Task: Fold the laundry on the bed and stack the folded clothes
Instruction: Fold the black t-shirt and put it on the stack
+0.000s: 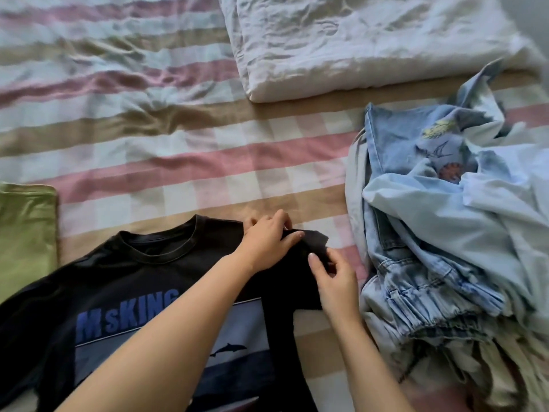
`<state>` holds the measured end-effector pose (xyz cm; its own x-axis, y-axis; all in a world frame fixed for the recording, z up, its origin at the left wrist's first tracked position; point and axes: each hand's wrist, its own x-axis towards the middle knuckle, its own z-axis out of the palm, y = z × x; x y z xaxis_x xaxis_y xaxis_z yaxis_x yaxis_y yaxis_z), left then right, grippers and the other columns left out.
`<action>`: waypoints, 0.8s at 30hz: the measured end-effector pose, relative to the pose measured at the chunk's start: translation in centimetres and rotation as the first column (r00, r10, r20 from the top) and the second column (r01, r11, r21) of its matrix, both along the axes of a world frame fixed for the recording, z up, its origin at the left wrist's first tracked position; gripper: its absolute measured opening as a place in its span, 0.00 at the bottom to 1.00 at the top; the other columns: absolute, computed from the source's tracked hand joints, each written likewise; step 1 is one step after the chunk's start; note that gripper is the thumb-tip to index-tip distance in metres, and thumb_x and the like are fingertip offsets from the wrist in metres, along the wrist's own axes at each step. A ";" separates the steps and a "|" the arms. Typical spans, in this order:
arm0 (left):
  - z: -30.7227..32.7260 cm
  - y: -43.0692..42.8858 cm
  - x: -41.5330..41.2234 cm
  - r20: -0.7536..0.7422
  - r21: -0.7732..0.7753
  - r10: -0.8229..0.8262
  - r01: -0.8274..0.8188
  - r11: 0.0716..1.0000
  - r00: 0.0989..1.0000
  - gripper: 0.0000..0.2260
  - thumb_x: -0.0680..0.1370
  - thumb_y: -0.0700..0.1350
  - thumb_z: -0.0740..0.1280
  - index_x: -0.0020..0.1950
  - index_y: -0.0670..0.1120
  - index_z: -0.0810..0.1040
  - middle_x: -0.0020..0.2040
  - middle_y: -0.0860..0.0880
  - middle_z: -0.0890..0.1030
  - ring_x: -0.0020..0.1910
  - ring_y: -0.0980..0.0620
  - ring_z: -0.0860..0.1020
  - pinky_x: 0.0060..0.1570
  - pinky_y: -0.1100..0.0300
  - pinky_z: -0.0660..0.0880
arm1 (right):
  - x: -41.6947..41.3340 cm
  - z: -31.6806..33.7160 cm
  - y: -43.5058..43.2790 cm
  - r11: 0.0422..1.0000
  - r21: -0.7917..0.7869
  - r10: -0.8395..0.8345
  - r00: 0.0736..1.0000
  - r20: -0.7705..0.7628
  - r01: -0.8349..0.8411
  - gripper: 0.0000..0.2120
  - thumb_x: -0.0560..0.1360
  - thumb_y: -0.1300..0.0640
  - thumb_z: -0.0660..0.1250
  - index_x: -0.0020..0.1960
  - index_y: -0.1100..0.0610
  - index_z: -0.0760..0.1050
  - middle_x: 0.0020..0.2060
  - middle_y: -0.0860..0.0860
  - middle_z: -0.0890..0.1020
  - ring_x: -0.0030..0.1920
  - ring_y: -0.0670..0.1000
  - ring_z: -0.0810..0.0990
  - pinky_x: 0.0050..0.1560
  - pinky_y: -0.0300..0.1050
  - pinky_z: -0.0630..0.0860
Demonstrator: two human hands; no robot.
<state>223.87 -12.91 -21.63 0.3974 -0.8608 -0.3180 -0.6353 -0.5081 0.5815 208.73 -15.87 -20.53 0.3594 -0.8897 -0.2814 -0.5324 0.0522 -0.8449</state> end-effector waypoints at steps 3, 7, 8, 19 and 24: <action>0.4 -1.4 -0.7 -0.055 0.065 -0.102 0.106 0.992 0.993 0.15 0.78 0.59 0.58 0.56 0.49 0.70 0.55 0.49 0.80 0.57 0.49 0.75 0.58 0.54 0.56 | -1.6 0.1 1.9 1.000 0.003 -0.012 0.987 -0.158 0.012 0.13 0.72 0.58 0.70 0.55 0.58 0.75 0.49 0.52 0.77 0.51 0.49 0.75 0.51 0.39 0.69; 1.2 -3.3 -1.1 -0.126 0.073 -0.138 0.148 0.986 0.982 0.13 0.76 0.57 0.62 0.55 0.51 0.74 0.55 0.51 0.79 0.58 0.52 0.74 0.56 0.54 0.58 | -3.7 0.4 4.1 0.996 0.048 -0.058 0.958 -0.280 0.074 0.12 0.70 0.55 0.72 0.52 0.55 0.75 0.47 0.51 0.79 0.50 0.52 0.77 0.52 0.51 0.74; 1.3 -3.7 -1.1 -0.155 0.077 -0.138 0.152 0.985 0.978 0.13 0.76 0.56 0.64 0.55 0.51 0.75 0.54 0.51 0.79 0.57 0.52 0.74 0.57 0.54 0.59 | -4.2 0.3 4.4 0.997 0.040 -0.051 0.947 -0.317 0.067 0.11 0.70 0.54 0.72 0.50 0.55 0.76 0.46 0.52 0.79 0.48 0.53 0.77 0.51 0.50 0.74; 2.3 -4.4 -0.3 -0.592 -0.116 0.043 -0.138 0.984 0.805 0.05 0.73 0.32 0.68 0.47 0.36 0.80 0.37 0.47 0.80 0.31 0.67 0.77 0.38 0.74 0.72 | -3.5 0.4 3.9 0.762 0.478 -0.533 0.842 0.081 0.436 0.11 0.72 0.69 0.68 0.37 0.57 0.71 0.29 0.52 0.78 0.25 0.42 0.78 0.21 0.36 0.71; 0.1 -4.2 -3.2 -0.042 -0.190 0.080 -0.086 0.978 0.996 0.06 0.73 0.39 0.69 0.48 0.44 0.81 0.49 0.48 0.81 0.50 0.49 0.75 0.52 0.55 0.68 | -4.2 -0.5 3.9 0.937 -0.162 -0.335 0.926 -0.172 0.309 0.07 0.71 0.68 0.69 0.43 0.58 0.77 0.39 0.51 0.79 0.39 0.48 0.77 0.44 0.46 0.74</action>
